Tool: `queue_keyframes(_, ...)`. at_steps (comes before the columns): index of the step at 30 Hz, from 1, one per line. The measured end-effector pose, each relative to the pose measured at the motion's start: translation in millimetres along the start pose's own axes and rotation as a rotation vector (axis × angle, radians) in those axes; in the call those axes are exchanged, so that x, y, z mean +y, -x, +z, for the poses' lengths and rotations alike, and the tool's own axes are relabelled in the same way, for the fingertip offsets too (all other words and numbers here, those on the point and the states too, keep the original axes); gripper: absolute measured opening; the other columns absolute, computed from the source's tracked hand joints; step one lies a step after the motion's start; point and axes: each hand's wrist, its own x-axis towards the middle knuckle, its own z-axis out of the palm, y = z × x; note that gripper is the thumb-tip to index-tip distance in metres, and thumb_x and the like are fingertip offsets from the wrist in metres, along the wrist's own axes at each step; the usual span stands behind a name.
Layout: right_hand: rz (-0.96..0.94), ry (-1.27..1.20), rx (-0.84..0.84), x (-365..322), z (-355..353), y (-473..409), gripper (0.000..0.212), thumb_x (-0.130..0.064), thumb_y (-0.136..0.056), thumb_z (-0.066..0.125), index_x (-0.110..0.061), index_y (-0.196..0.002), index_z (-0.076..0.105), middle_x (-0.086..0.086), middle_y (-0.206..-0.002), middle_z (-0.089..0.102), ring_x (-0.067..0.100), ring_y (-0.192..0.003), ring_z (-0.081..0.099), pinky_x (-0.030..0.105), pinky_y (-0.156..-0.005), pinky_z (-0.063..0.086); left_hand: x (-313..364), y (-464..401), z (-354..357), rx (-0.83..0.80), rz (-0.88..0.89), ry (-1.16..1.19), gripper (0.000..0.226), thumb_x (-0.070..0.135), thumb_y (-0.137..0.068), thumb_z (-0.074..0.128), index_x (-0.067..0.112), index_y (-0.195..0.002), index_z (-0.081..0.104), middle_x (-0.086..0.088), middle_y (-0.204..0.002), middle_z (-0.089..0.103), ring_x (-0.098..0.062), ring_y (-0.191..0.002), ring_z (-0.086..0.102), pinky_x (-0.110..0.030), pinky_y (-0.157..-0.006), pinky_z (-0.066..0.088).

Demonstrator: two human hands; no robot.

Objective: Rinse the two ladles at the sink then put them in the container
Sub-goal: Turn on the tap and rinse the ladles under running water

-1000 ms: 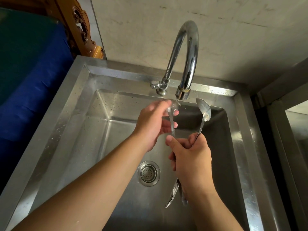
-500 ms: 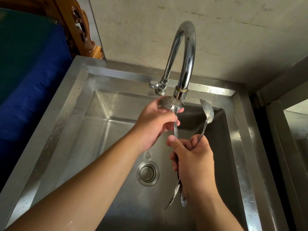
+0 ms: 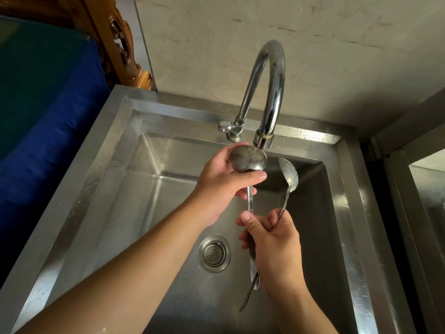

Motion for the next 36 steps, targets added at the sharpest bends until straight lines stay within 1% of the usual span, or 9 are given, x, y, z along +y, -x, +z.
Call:
queue_keyframes(3, 0.012, 0.010, -0.016, 3, 0, -2, 0.043, -0.002, -0.086, 0.072, -0.014, -0.075, 0.033, 0.016, -0.074, 0.076, 0.019, -0.049, 0.060, 0.024, -0.044, 0.046, 3, -1, 2, 0.017, 0.011, -0.062, 0.061, 0.012, -0.062, 0.088, 0.026, -0.117, 0.066, -0.003, -0.110, 0.075, -0.013, -0.075, 0.070, -0.025, -0.051, 0.052)
queue_keyframes(6, 0.015, 0.005, -0.034, 7, 1, -4, 0.044, 0.000, -0.087, 0.071, -0.014, -0.076, 0.031, 0.016, -0.073, 0.076, 0.019, -0.049, 0.060, 0.026, -0.046, 0.049, 5, -3, 3, 0.066, -0.004, -0.059, 0.053, 0.011, -0.060, 0.090, 0.035, -0.103, 0.070, -0.005, -0.108, 0.076, -0.015, -0.080, 0.071, -0.025, -0.052, 0.053)
queue_keyframes(11, 0.026, 0.066, -0.020, 16, -3, -5, 0.043, -0.001, -0.086, 0.072, -0.014, -0.077, 0.032, 0.014, -0.072, 0.077, 0.015, -0.048, 0.060, 0.024, -0.046, 0.048, 5, -11, 10, 0.191, -0.182, 0.166, 0.044, 0.000, -0.063, 0.085, 0.016, -0.098, 0.065, -0.003, -0.092, 0.079, -0.019, -0.059, 0.066, -0.024, -0.051, 0.052)
queue_keyframes(16, 0.034, 0.059, -0.023, 18, -4, -4, 0.043, -0.001, -0.086, 0.073, -0.014, -0.078, 0.033, 0.016, -0.071, 0.076, 0.014, -0.047, 0.057, 0.022, -0.045, 0.045, 8, -21, 14, 0.272, -0.370, 0.120, 0.011, 0.022, -0.079, 0.079, 0.015, -0.085, 0.074, -0.001, -0.082, 0.077, -0.011, -0.064, 0.065, -0.019, -0.044, 0.048)
queue_keyframes(22, 0.072, -0.093, -0.075, 14, -6, -6, 0.044, 0.000, -0.087, 0.070, -0.015, -0.075, 0.031, 0.019, -0.073, 0.075, 0.015, -0.048, 0.056, 0.021, -0.044, 0.044, 22, -22, 14, 0.176, -0.456, 0.458, 0.051, 0.044, -0.105, 0.037, 0.004, -0.123, 0.063, -0.010, -0.081, 0.078, -0.022, -0.070, 0.077, -0.031, -0.054, 0.060)
queue_keyframes(26, 0.136, -0.244, -0.106, 13, -10, -11, 0.045, -0.003, -0.087, 0.071, -0.021, -0.073, 0.032, 0.021, -0.076, 0.075, 0.018, -0.048, 0.054, 0.023, -0.044, 0.043, 23, -16, 13, 0.052, -0.406, 0.577, 0.063, 0.051, -0.101, 0.037, 0.001, -0.134, 0.054, -0.019, -0.102, 0.075, -0.032, -0.091, 0.076, -0.038, -0.067, 0.063)
queue_keyframes(29, 0.174, -0.327, -0.131, 12, -10, -12, 0.044, -0.014, -0.075, 0.077, -0.024, -0.071, 0.034, 0.019, -0.076, 0.074, 0.018, -0.048, 0.057, 0.023, -0.044, 0.045, 20, -9, 10, -0.036, -0.285, 0.584, 0.056, 0.039, -0.092, 0.056, -0.001, -0.132, 0.054, -0.024, -0.116, 0.070, -0.035, -0.104, 0.071, -0.040, -0.081, 0.061)
queue_keyframes(32, 0.179, -0.357, -0.151, 11, -9, -11, 0.045, -0.019, -0.069, 0.079, -0.025, -0.070, 0.035, 0.019, -0.077, 0.075, 0.016, -0.047, 0.057, 0.021, -0.042, 0.044, 14, -3, 10, -0.153, -0.143, 0.501, 0.027, 0.007, -0.085, 0.068, 0.004, -0.112, 0.068, -0.017, -0.117, 0.071, -0.030, -0.109, 0.070, -0.031, -0.085, 0.058)
queue_keyframes(36, 0.175, -0.328, -0.141, 9, -9, -9, 0.044, -0.014, -0.075, 0.077, -0.023, -0.072, 0.034, 0.019, -0.077, 0.074, 0.016, -0.046, 0.056, 0.022, -0.042, 0.044, 9, -2, 15, -0.078, -0.094, 0.271, 0.063, -0.024, -0.077, 0.066, -0.001, -0.134, 0.051, -0.005, -0.111, 0.075, -0.022, -0.109, 0.071, -0.024, -0.082, 0.057)
